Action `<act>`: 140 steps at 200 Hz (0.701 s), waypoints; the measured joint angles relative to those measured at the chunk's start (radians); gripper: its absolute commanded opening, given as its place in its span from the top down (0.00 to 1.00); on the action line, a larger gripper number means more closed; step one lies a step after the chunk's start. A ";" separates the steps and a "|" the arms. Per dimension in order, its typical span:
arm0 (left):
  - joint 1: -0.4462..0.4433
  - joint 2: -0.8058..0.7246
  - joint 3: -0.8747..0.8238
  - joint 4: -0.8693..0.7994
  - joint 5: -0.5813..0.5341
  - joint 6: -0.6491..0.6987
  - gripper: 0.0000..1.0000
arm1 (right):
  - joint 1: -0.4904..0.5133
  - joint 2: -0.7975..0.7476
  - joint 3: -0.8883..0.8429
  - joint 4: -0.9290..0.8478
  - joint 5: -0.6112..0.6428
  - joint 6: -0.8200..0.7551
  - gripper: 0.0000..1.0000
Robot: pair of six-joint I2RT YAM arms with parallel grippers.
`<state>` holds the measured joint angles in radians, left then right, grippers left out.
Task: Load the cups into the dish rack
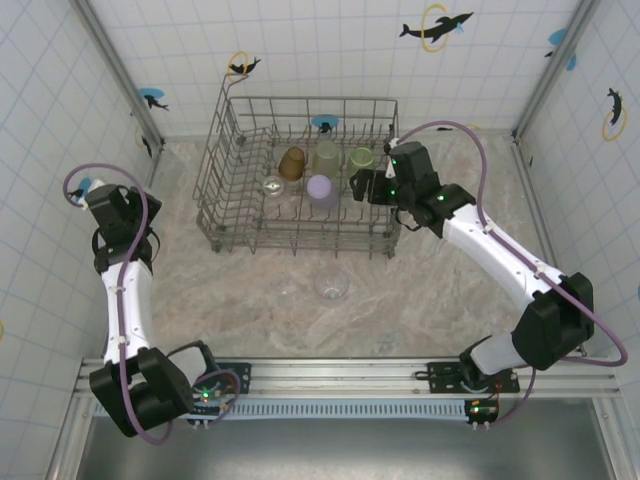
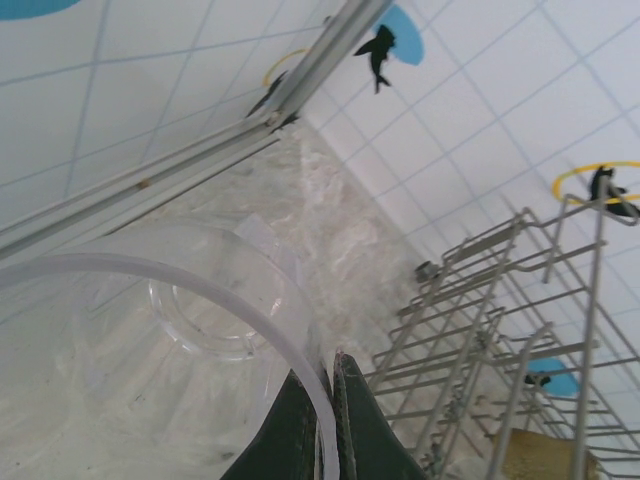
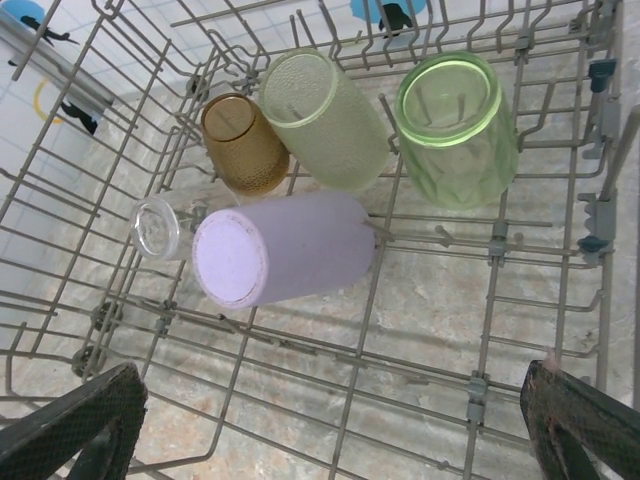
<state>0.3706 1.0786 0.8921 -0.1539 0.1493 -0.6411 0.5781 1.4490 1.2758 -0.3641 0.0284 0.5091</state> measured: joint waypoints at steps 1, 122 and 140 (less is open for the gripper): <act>0.000 0.000 0.000 0.002 0.002 0.000 1.00 | 0.001 0.000 0.000 0.000 0.000 0.000 0.01; 0.000 -0.022 -0.066 0.303 0.246 -0.093 1.00 | 0.025 0.066 0.004 0.045 -0.054 0.035 0.01; 0.000 -0.024 -0.073 0.338 0.276 -0.107 1.00 | 0.031 0.078 0.007 0.048 -0.059 0.039 0.00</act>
<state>0.3706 1.0550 0.8188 0.1844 0.4252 -0.7479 0.6090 1.5269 1.2831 -0.3157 -0.0307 0.5484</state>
